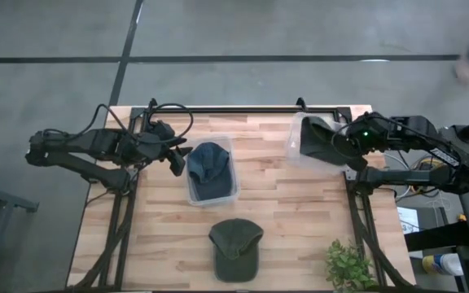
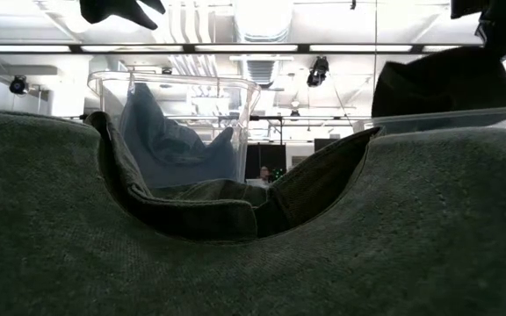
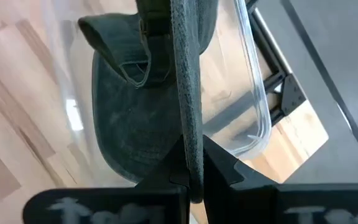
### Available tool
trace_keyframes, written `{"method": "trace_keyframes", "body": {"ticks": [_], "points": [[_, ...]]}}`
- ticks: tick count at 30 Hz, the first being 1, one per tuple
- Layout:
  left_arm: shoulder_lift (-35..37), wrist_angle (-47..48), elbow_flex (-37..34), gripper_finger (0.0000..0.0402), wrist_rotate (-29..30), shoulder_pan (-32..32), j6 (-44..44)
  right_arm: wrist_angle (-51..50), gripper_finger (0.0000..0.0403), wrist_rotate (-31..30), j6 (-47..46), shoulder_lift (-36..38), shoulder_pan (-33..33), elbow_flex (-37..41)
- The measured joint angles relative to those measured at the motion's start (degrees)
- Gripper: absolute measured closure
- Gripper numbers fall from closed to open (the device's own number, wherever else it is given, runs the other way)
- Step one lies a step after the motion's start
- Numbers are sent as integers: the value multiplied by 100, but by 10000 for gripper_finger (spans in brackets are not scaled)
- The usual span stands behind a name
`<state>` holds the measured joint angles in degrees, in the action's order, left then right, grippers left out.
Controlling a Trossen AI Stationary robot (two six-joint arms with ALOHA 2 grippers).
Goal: Pick and place caps into container
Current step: Put the top green cap into the right transparent container
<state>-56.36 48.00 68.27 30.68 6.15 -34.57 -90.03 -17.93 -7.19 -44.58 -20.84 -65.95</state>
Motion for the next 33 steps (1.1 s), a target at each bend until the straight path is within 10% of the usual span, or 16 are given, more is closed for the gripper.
{"method": "trace_keyframes", "body": {"ticks": [33], "points": [[-2,1,-4,225,2,0,9,37,349,809,-1261,-92,2,242]]}}
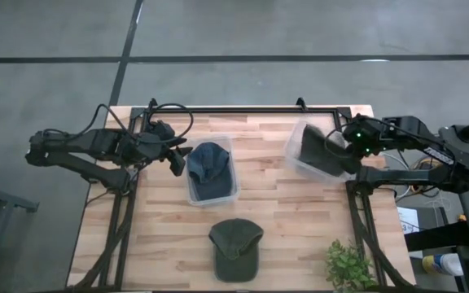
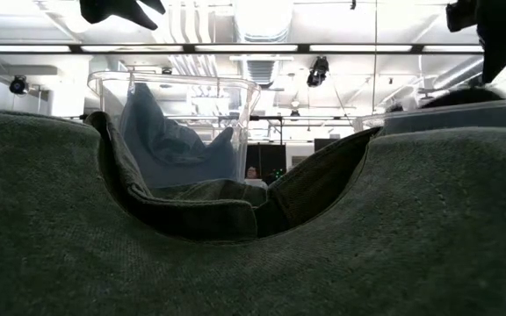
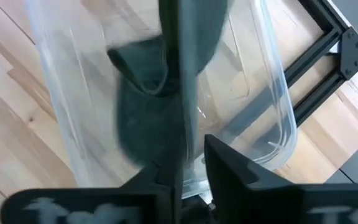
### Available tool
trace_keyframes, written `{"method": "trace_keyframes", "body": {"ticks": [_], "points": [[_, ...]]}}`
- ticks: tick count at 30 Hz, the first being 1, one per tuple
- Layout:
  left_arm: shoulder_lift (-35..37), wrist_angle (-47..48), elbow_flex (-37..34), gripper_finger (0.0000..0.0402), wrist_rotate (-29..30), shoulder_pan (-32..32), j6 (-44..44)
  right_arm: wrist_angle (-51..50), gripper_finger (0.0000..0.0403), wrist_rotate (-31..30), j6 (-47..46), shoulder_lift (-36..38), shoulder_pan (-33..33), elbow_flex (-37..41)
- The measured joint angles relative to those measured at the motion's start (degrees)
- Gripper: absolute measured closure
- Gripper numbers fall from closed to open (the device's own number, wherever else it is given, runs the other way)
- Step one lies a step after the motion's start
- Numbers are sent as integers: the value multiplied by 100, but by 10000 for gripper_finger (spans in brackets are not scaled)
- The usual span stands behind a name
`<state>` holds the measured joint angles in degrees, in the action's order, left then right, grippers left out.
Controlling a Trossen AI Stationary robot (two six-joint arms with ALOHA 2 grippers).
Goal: Pick and place caps into container
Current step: Put the top green cap into the right transparent container, then put the green cap into the right transparent container
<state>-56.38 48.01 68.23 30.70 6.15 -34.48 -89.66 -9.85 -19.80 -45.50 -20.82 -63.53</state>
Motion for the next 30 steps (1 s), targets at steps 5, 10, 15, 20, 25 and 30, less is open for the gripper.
{"method": "trace_keyframes", "body": {"ticks": [5,10,15,20,25,30], "points": [[0,0,0,225,0,0,0,-19,304,-14,2,3,2,71],[0,0,0,225,0,0,0,-10,281,-61,-100,2,2,-129],[0,0,0,225,0,0,136,112,280,54,-710,2,3,-683],[0,2,0,225,0,0,216,1449,290,1413,-919,63,4,-1202],[0,2,0,225,-2,0,284,3241,298,2682,-734,47,212,-1283],[0,4,0,225,-356,-2,300,3957,307,2772,-526,-46,665,-1095]]}}
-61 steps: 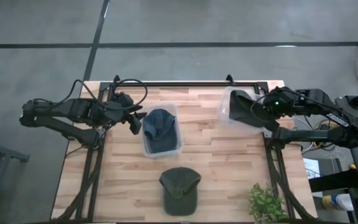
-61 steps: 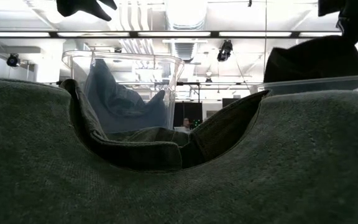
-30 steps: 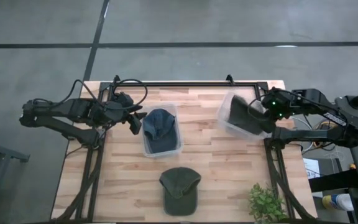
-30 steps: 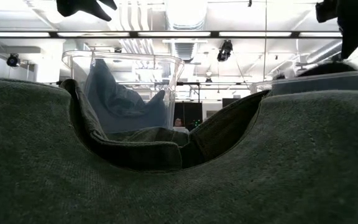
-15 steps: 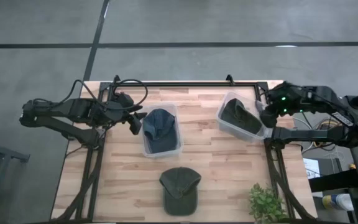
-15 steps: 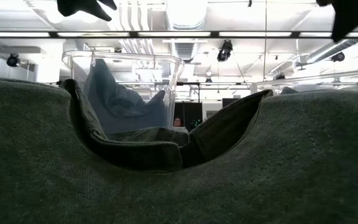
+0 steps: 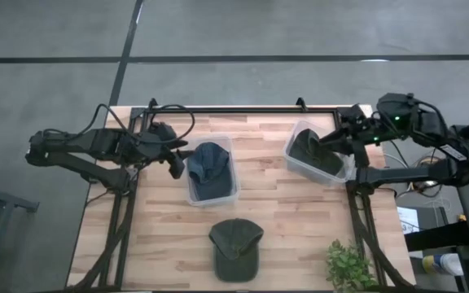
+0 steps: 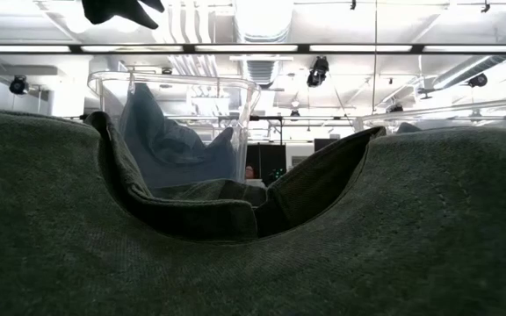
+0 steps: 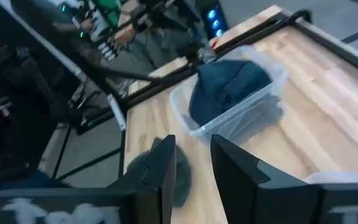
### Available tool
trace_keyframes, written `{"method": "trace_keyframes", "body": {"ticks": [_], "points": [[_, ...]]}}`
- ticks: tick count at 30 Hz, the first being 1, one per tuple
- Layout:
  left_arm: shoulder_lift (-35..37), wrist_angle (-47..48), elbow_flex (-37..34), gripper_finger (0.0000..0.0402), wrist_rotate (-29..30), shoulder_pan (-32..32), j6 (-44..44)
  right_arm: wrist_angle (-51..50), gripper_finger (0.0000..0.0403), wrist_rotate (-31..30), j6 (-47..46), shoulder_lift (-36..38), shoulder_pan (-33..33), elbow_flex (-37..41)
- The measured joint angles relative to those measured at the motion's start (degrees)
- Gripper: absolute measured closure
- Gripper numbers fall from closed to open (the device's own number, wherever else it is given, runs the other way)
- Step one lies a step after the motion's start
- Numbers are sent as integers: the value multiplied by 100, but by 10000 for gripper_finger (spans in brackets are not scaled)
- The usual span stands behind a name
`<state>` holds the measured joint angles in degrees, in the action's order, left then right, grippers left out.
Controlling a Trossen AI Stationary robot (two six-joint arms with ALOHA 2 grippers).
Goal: Pick and place caps into container
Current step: Put the green cap into the right transparent container
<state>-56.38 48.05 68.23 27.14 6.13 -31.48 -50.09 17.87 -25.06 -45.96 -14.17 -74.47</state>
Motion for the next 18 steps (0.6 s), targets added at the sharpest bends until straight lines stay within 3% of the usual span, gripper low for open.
{"method": "trace_keyframes", "body": {"ticks": [5,11,18], "points": [[2,-102,86,225,-731,104,148,82,309,0,238,-237,446,48],[-126,-516,254,225,-768,429,-43,248,308,17,953,-404,673,54],[-1044,-495,964,225,-769,1173,-771,211,310,17,1377,-290,693,88]]}}
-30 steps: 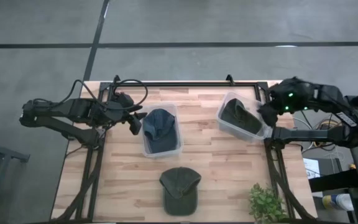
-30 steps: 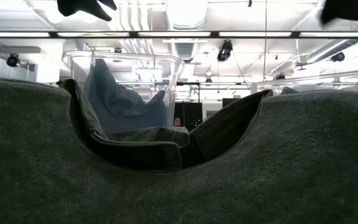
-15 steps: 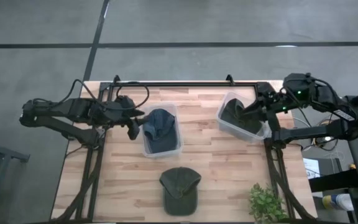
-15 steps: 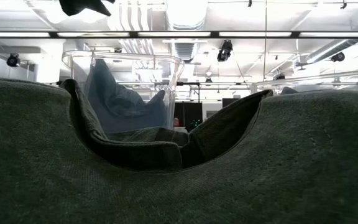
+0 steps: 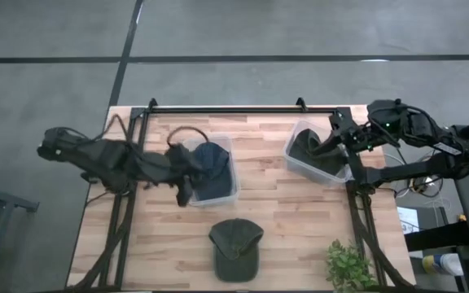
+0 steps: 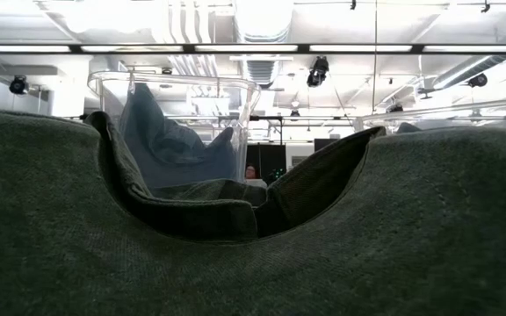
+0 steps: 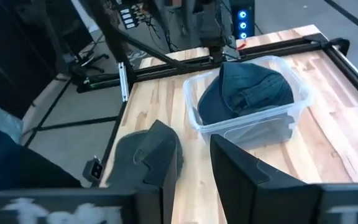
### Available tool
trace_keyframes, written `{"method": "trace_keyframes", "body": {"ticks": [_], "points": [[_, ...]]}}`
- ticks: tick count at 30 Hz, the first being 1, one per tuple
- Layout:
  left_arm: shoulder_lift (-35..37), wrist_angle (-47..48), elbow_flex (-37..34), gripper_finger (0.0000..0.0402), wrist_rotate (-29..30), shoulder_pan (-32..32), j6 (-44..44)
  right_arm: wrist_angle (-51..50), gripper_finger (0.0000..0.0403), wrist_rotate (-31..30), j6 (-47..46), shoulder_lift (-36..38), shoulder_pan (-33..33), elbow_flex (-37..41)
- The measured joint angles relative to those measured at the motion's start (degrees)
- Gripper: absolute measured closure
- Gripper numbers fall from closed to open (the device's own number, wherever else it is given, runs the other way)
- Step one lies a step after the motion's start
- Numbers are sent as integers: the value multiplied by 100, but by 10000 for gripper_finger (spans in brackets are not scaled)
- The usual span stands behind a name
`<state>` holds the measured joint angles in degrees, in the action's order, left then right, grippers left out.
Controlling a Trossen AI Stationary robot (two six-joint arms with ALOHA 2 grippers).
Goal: Pick and place caps into container
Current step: Put the green cap into the right transparent container
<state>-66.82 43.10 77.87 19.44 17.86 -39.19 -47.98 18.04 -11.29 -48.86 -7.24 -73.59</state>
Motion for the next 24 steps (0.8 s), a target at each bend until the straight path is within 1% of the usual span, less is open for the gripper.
{"method": "trace_keyframes", "body": {"ticks": [4,7,10,16,20,24], "points": [[-599,323,527,225,28,503,-630,4,315,0,271,142,204,318],[-1023,792,910,225,323,950,-1313,18,319,0,262,340,407,786],[-1409,1080,1173,225,536,1427,-2118,201,321,-2,118,697,578,1339],[-2300,1028,1406,225,566,2281,-4049,1242,326,4,-317,1485,768,2372],[-2874,1013,1480,225,522,2674,-5166,1328,324,32,-506,1838,825,2665],[-3279,791,1487,225,507,2850,-6143,1319,319,145,-525,2050,826,2759]]}}
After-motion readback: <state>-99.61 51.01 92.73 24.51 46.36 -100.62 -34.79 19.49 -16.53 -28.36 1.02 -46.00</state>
